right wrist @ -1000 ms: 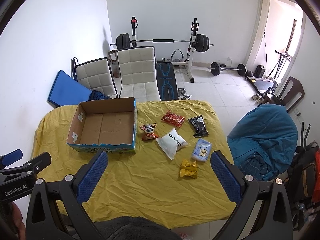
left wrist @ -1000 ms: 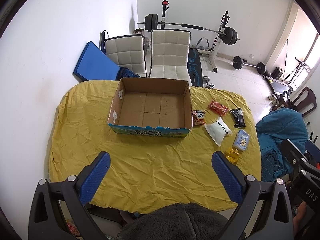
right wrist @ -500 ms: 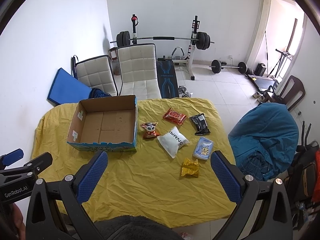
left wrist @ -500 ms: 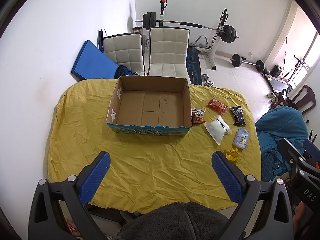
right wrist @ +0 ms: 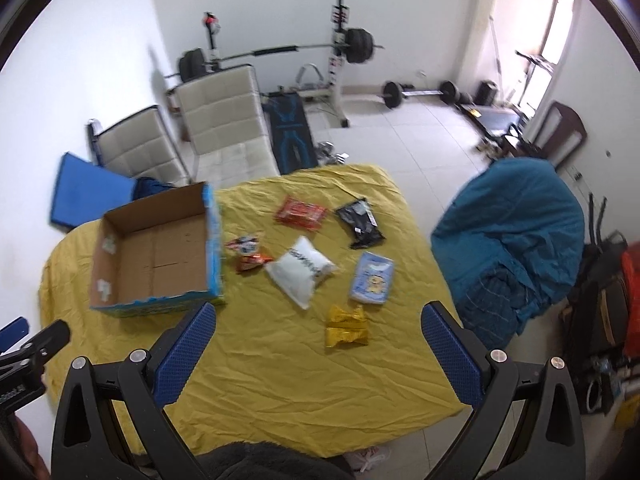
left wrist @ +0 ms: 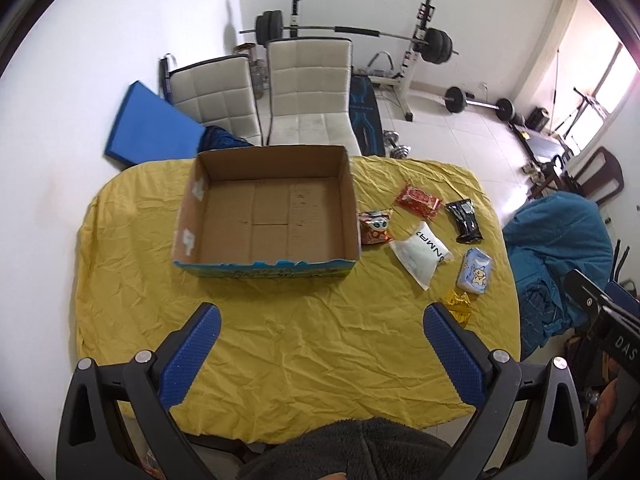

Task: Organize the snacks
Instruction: 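Grasp the white NMAX pouch with the left tool while the right tool grasps the blue tissue pack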

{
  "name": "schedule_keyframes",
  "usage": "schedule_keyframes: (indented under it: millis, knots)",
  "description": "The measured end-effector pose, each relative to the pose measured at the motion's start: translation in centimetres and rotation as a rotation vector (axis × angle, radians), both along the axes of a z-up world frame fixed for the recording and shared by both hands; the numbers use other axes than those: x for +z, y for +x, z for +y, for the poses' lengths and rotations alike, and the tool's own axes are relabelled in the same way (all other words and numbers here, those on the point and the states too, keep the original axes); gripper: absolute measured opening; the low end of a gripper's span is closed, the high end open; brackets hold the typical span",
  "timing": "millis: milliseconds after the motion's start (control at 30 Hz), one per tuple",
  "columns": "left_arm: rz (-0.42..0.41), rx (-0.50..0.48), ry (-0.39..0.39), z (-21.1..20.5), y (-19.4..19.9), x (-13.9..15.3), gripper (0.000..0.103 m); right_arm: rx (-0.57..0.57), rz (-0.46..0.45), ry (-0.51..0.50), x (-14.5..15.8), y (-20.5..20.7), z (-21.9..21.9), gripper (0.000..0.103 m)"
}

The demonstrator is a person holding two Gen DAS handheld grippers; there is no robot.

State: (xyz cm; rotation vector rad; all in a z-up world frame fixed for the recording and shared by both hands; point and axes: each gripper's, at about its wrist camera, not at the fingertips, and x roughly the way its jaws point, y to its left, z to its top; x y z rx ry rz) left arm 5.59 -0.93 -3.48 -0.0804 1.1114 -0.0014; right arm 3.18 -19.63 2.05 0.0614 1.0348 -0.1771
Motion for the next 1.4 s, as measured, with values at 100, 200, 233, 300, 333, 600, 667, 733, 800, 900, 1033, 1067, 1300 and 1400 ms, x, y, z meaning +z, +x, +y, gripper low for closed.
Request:
schedule_keyframes:
  millis: [100, 200, 233, 300, 333, 600, 667, 733, 800, 900, 1033, 1067, 1300, 1400]
  knots:
    - [0.033, -0.046, 0.013, -2.1, 2.9, -2.0, 0.103, -0.050, 0.078, -0.009, -3.5, 2.9, -3.7, 0.103]
    - [0.074, -0.098, 0.022, -4.7, 6.4, -4.9, 0.103, -0.081, 0.161, -0.016, -8.2, 6.5, -7.4, 0.103]
    - [0.090, -0.123, 0.021, -5.7, 7.7, -5.9, 0.103, -0.092, 0.191, -0.021, -9.9, 7.6, -8.5, 0.103]
    - [0.107, -0.168, 0.026, -7.6, 9.7, -7.5, 0.103, -0.107, 0.253, -0.009, -14.1, 10.2, -10.8, 0.103]
    - [0.123, -0.210, 0.032, -9.0, 11.2, -8.9, 0.103, -0.114, 0.289, -0.005, -16.4, 11.6, -11.9, 0.103]
    - [0.306, -0.469, 0.122, -18.0, 20.1, -19.8, 0.103, -0.155, 0.487, 0.142, -29.8, 17.8, -16.4, 0.103]
    - [0.371, -0.522, 0.137, -19.9, 21.5, -23.1, 0.103, -0.151, 0.516, 0.152, -31.9, 18.3, -16.7, 0.103]
    - [0.435, -0.575, 0.149, -21.4, 22.6, -26.2, 0.103, -0.156, 0.539, 0.157, -33.0, 18.4, -17.0, 0.103]
    - [0.475, -0.610, 0.164, -22.4, 23.2, -28.4, 0.103, -0.158, 0.552, 0.173, -33.9, 18.3, -17.5, 0.103]
    - [0.531, -0.664, 0.183, -23.9, 24.2, -31.5, 0.103, -0.156, 0.562, 0.198, -34.5, 17.9, -18.2, 0.103]
    - [0.598, -0.683, 0.146, -24.8, 25.0, -33.8, 0.103, -0.148, 0.573, 0.219, -35.3, 18.2, -18.6, 0.103]
    - [0.619, -0.687, 0.120, -24.9, 25.1, -34.2, 0.102, -0.152, 0.578, 0.234, -35.6, 18.3, -18.7, 0.103]
    - [0.664, -0.657, 0.084, -23.6, 25.0, -35.8, 0.083, -0.168, 0.602, 0.301, -37.7, 19.7, -19.1, 0.103]
    - [0.639, -0.601, 0.063, -22.4, 24.2, -35.2, 0.079, -0.193, 0.625, 0.318, -38.9, 19.9, -18.9, 0.102]
